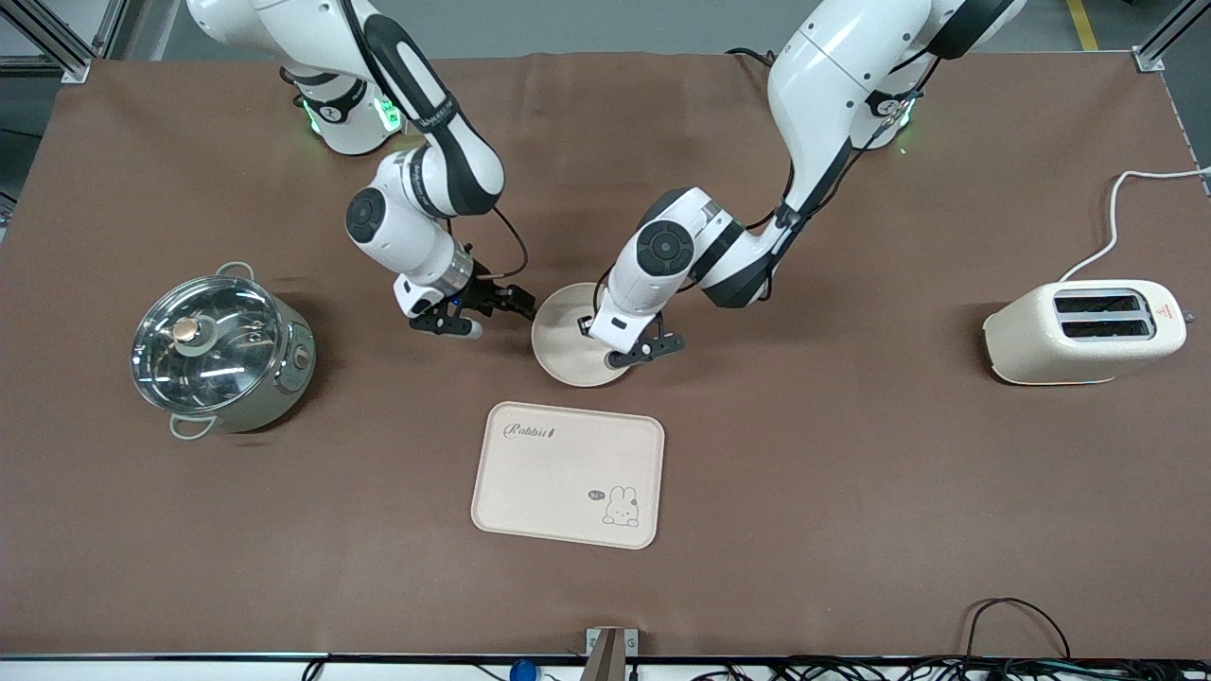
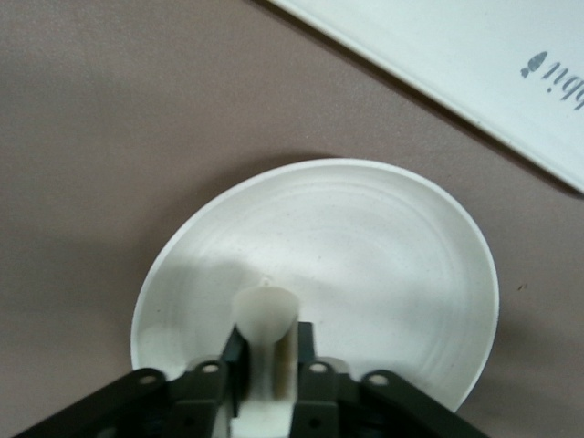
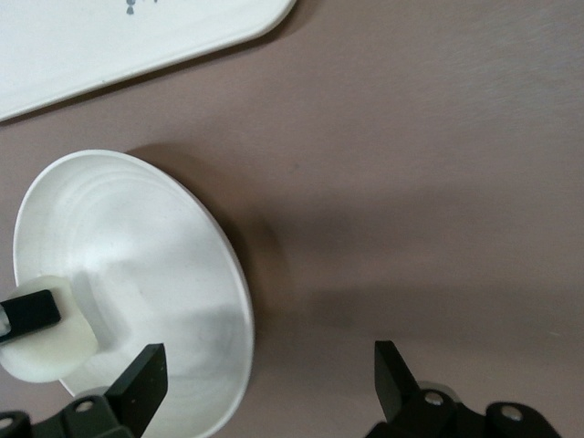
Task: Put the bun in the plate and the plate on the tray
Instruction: 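Grasp the plate rim with the right gripper while the left gripper withdraws, then carry the plate with the bun over the cream tray with the right gripper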
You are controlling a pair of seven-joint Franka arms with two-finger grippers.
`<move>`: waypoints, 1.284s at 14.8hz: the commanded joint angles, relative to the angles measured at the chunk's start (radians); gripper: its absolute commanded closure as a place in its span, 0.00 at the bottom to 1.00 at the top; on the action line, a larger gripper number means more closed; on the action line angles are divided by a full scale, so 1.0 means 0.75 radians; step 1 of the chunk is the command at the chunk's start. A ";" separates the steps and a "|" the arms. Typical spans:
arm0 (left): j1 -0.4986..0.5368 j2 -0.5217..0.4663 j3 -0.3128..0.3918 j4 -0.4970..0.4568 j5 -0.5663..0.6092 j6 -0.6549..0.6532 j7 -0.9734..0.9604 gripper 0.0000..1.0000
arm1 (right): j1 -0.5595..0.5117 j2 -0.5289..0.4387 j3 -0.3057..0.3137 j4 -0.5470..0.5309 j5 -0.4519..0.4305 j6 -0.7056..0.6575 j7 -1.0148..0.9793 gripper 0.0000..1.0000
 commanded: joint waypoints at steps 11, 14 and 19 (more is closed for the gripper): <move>0.022 -0.038 0.024 0.074 0.106 -0.152 -0.035 0.00 | 0.085 0.133 -0.010 0.103 0.064 0.073 0.004 0.65; 0.069 -0.081 0.083 0.218 0.226 -0.455 0.156 0.00 | 0.099 0.145 -0.010 0.103 0.064 0.098 0.002 0.78; 0.386 -0.240 0.084 0.321 0.253 -0.769 0.776 0.00 | 0.095 0.149 -0.010 0.100 0.062 0.110 -0.015 1.00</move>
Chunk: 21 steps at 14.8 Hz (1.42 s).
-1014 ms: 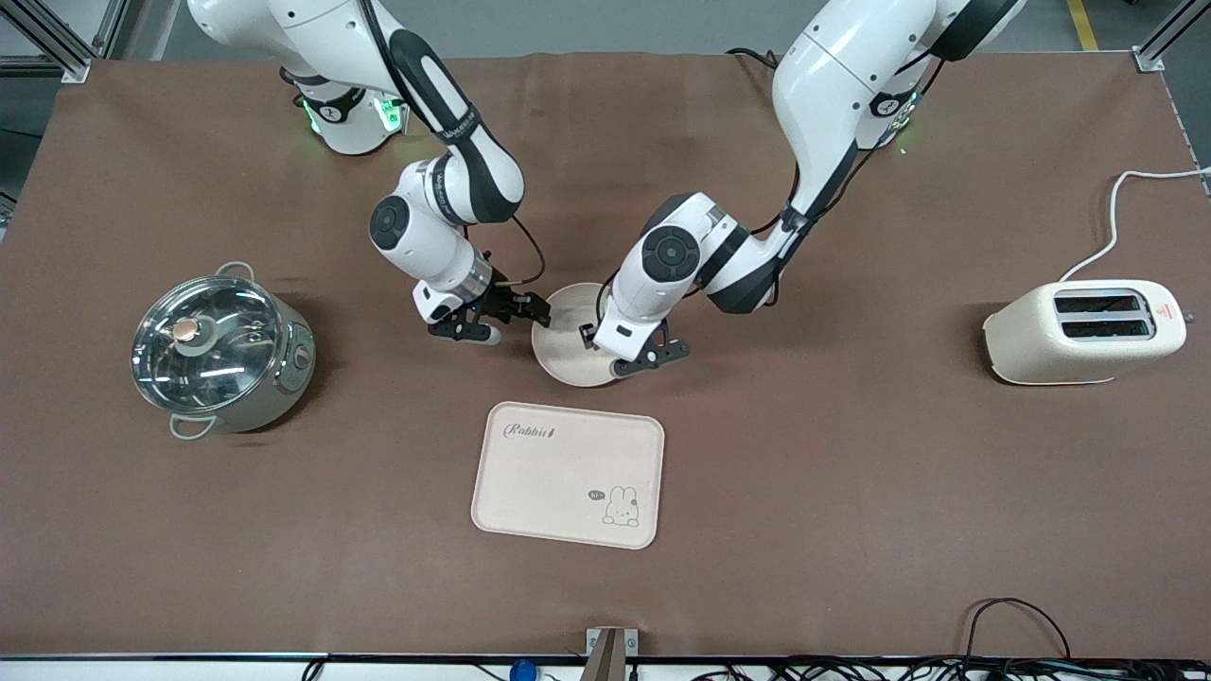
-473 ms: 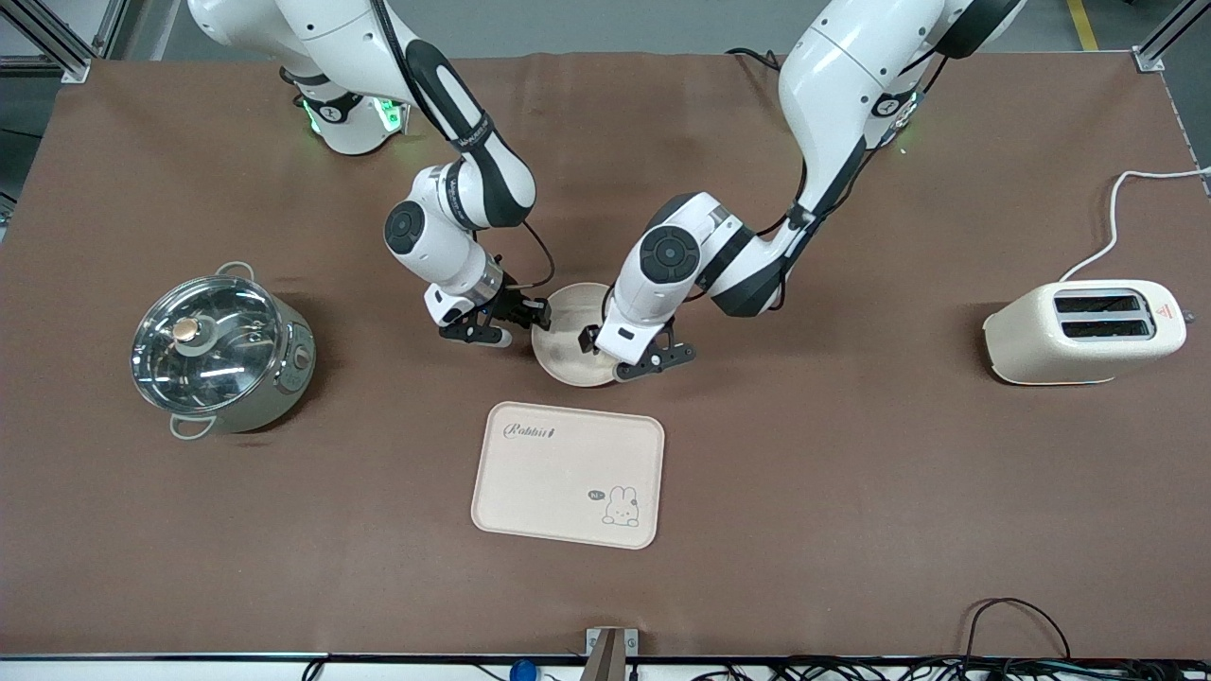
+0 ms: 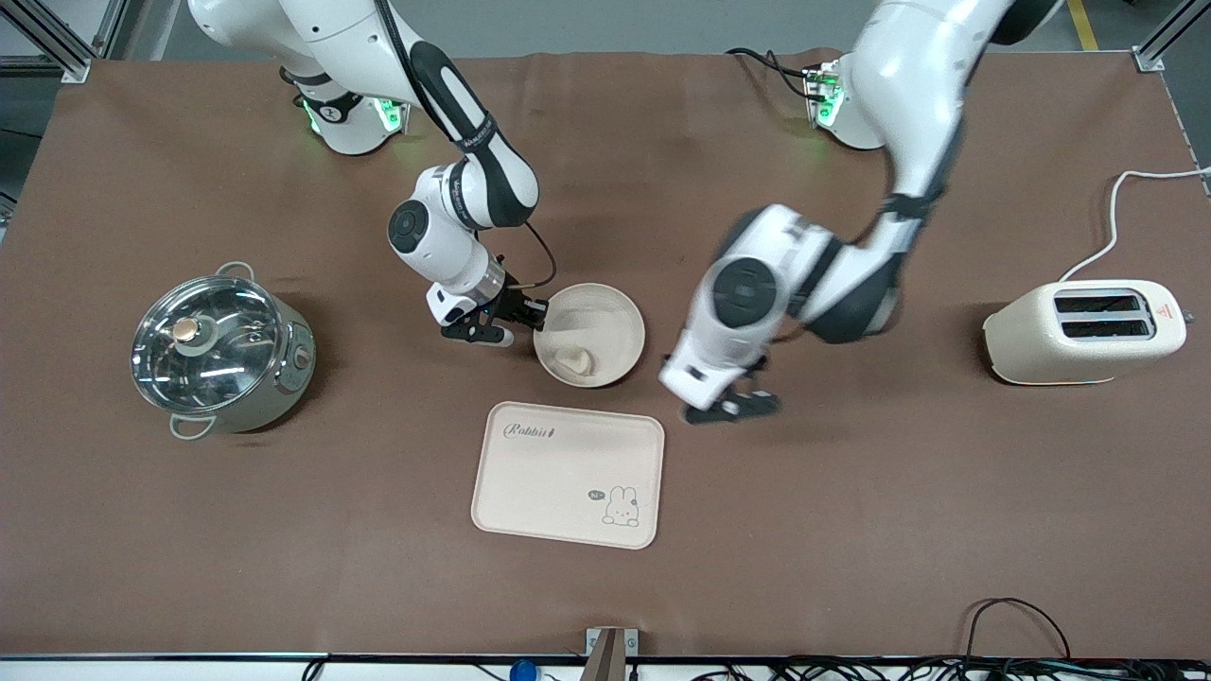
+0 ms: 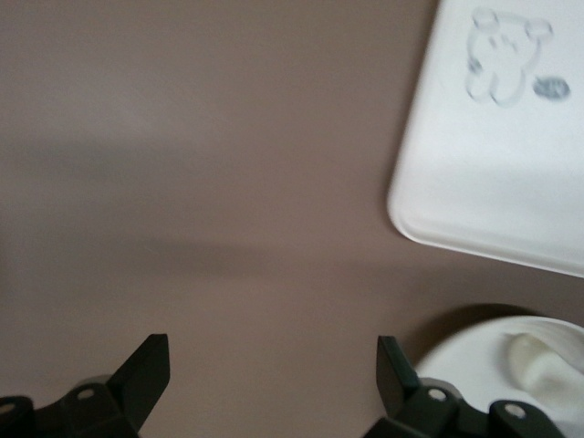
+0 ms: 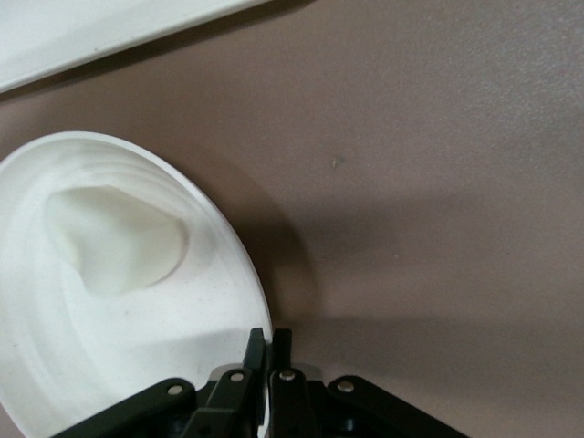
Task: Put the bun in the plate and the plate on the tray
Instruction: 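Carry the plate with the bun over the cream tray with the right gripper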
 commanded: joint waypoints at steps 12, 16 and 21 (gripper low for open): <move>0.397 -0.733 0.114 -0.141 -0.158 -0.496 0.752 0.00 | -0.216 0.122 -0.022 0.480 -0.043 -0.267 -0.146 1.00; 0.282 -0.914 0.225 -0.358 -0.156 -0.390 0.754 0.00 | -0.355 0.331 -0.024 0.848 -0.307 -0.559 -0.117 1.00; 0.282 -1.000 0.225 -0.493 -0.160 -0.308 0.756 0.00 | -0.425 0.564 -0.036 1.280 -0.609 -0.871 0.152 1.00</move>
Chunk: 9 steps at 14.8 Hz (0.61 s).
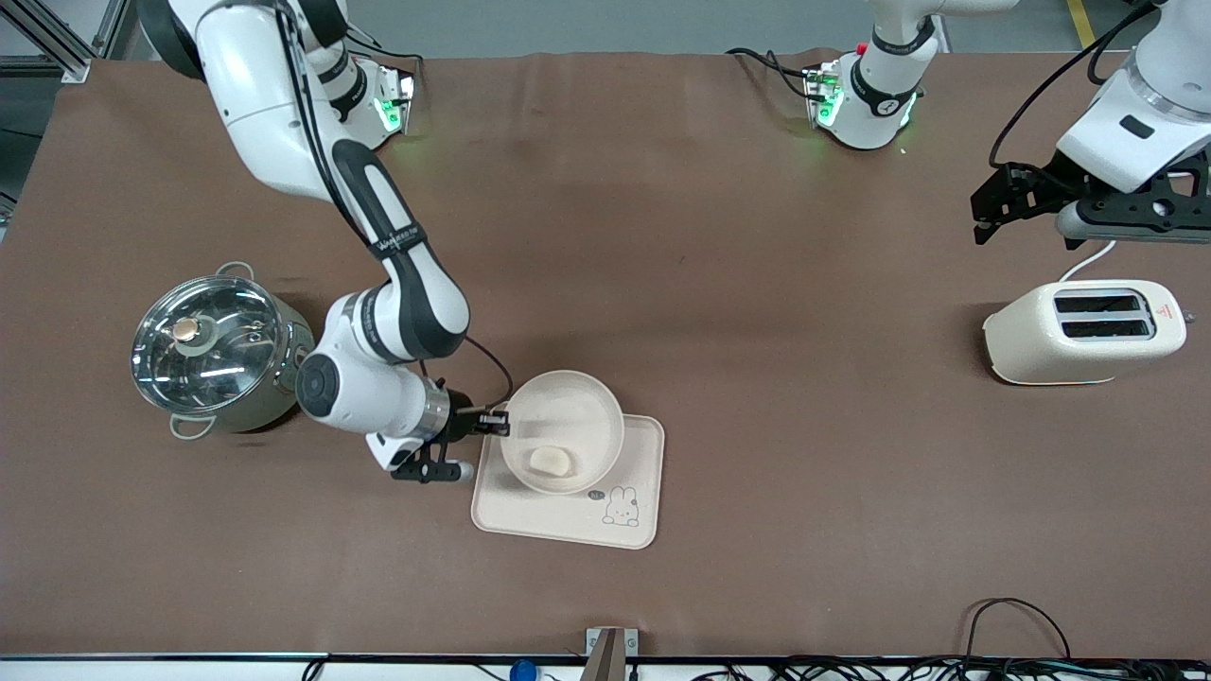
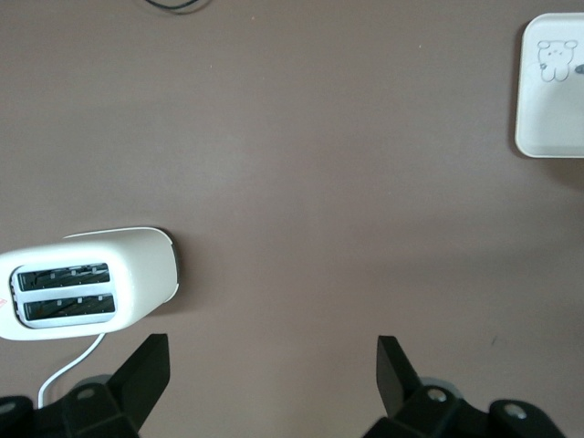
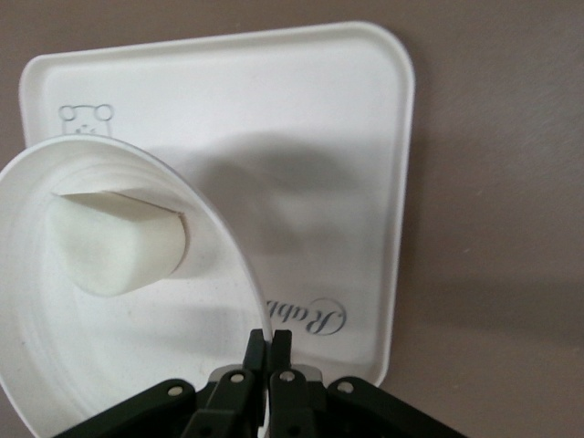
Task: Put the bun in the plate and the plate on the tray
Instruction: 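Carry the plate with the bun over the cream tray with the right gripper, then lower the held plate onto the tray with the right gripper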
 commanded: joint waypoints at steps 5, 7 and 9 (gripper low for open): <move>0.001 0.073 0.009 0.143 -0.022 -0.071 0.009 0.00 | 0.014 0.179 0.002 0.257 -0.132 -0.061 0.160 1.00; 0.005 0.077 0.013 0.160 -0.022 -0.078 0.009 0.00 | 0.018 0.194 0.002 0.264 -0.136 -0.059 0.179 1.00; 0.007 0.077 0.016 0.160 -0.022 -0.078 0.011 0.00 | 0.016 0.204 0.002 0.270 -0.134 -0.057 0.179 1.00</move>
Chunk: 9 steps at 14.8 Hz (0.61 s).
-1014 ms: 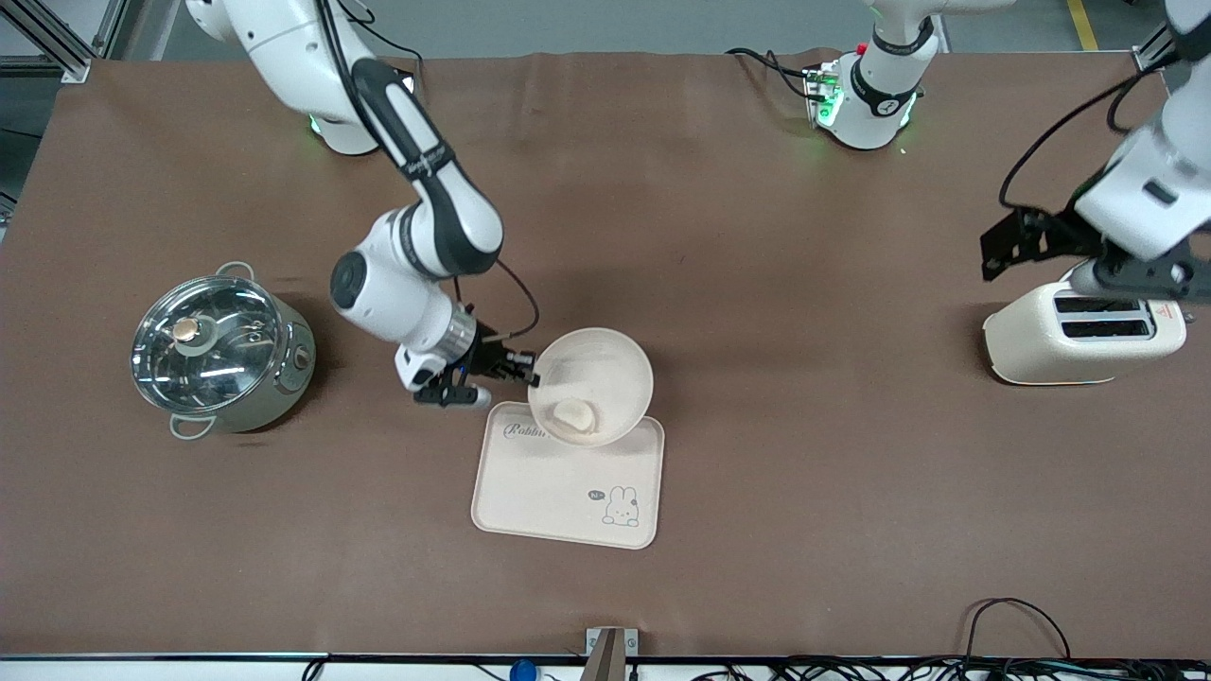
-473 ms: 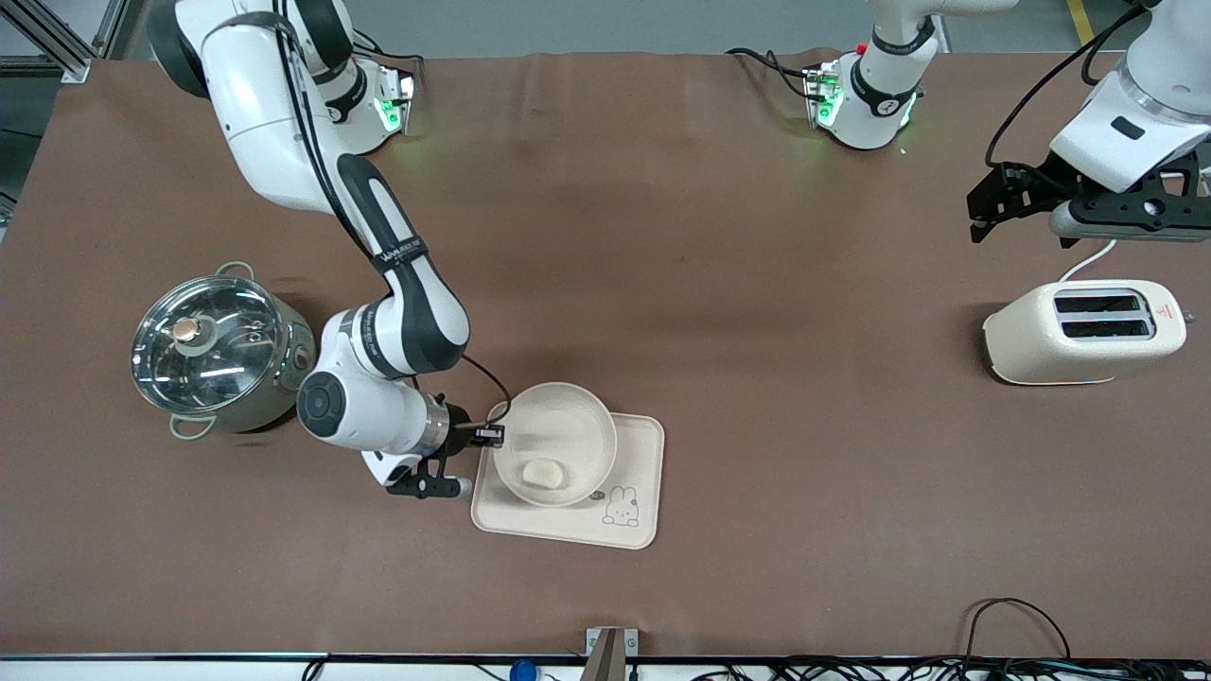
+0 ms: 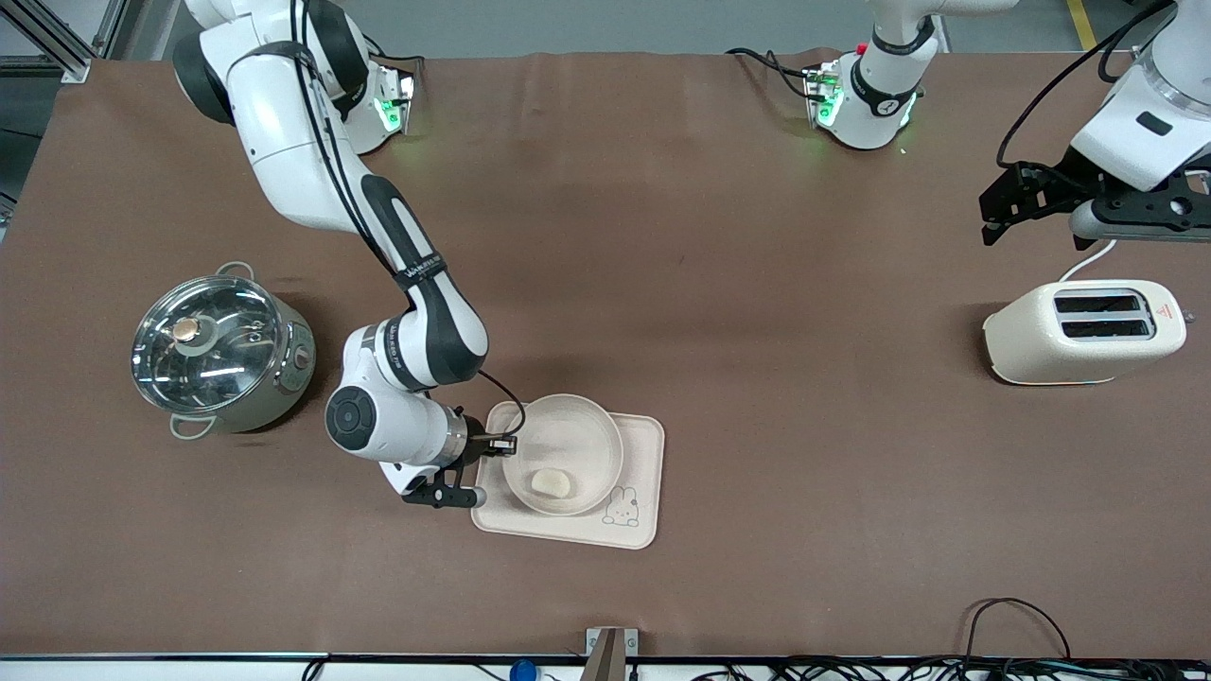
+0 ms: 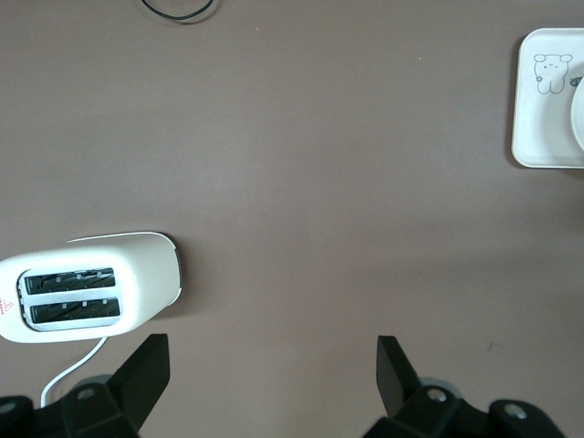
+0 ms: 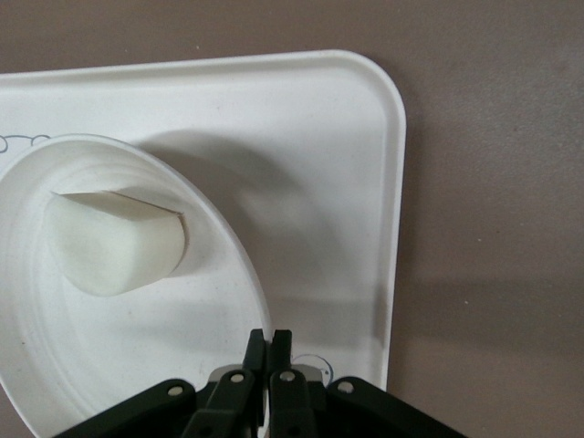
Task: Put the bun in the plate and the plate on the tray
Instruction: 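Lower the held plate onto the tray with the right gripper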
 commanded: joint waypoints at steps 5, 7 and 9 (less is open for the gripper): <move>0.002 0.038 0.015 0.070 -0.011 -0.032 0.002 0.00 | 0.001 0.060 0.001 0.086 -0.026 -0.014 0.046 1.00; 0.004 0.038 0.015 0.082 -0.013 -0.032 0.014 0.00 | -0.001 0.066 0.001 0.086 -0.026 0.000 0.046 1.00; 0.004 0.044 0.017 0.080 -0.021 -0.032 0.018 0.00 | -0.007 0.070 0.001 0.086 -0.026 0.009 0.046 1.00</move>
